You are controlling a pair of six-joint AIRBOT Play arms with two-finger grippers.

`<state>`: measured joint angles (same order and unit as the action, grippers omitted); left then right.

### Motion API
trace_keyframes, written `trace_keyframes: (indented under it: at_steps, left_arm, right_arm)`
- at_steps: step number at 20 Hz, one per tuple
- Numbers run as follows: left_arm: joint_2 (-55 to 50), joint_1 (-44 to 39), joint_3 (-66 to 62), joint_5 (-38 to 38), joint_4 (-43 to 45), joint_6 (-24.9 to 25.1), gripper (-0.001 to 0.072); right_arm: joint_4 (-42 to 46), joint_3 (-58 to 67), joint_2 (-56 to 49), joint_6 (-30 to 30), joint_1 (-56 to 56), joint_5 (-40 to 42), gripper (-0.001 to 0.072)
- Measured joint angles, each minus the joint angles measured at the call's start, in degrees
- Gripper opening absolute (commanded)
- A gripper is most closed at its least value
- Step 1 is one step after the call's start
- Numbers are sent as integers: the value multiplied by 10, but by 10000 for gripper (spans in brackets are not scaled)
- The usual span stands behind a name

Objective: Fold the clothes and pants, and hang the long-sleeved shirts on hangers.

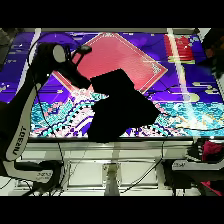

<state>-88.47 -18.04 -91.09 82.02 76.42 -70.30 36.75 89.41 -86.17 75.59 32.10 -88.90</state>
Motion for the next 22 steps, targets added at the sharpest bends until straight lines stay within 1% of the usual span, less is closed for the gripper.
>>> trace_keyframes:
  at_steps: [2, 4, 5, 6, 8, 9, 10, 11, 12, 13, 14, 15, 19, 22]
  left_arm:
    - [5, 12, 56, -8, -40, 49, 4]
    - [7, 16, 98, -11, -90, 109, 4]
    - [8, 15, 113, -14, -116, 139, 3]
    - [9, 12, 123, -15, -138, 164, 4]
    - [10, -3, 137, -19, -171, 213, 4]
    - [10, -16, 141, -24, -183, 237, 4]
    - [10, -30, 144, -28, -193, 262, 5]
    - [11, -44, 146, -32, -198, 285, 5]
    - [11, -58, 147, -38, -200, 308, 6]
    - [11, -73, 148, -42, -195, 330, 16]
    - [12, -87, 149, -45, -183, 348, 18]
    - [12, -99, 150, -49, -168, 360, 20]
    - [12, -130, 151, -65, -121, 387, 20]
    - [12, -139, 151, -108, -103, 393, 20]
  right_arm:
    - [9, -82, 0, -24, -23, -10, 21]
    - [22, -155, 0, -43, -38, -19, 22]
    - [32, -190, 0, -49, -43, -23, 38]
    - [44, -221, 0, -54, -47, -24, 107]
    - [60, -264, -1, -61, -52, -20, 421]
    - [64, -277, -1, -63, -53, -14, 493]
    - [68, -286, -1, -64, -54, -7, 511]
    - [69, -291, -2, -66, -55, -1, 512]
    - [69, -294, -2, -68, -56, 3, 554]
    - [71, -295, -2, -70, -56, 7, 629]
    - [71, -295, -2, -73, -56, 10, 666]
    - [71, -295, -2, -74, -56, 12, 686]
    - [75, -295, -2, -82, -56, 28, 685]
    - [84, -295, -2, -88, -57, 43, 685]
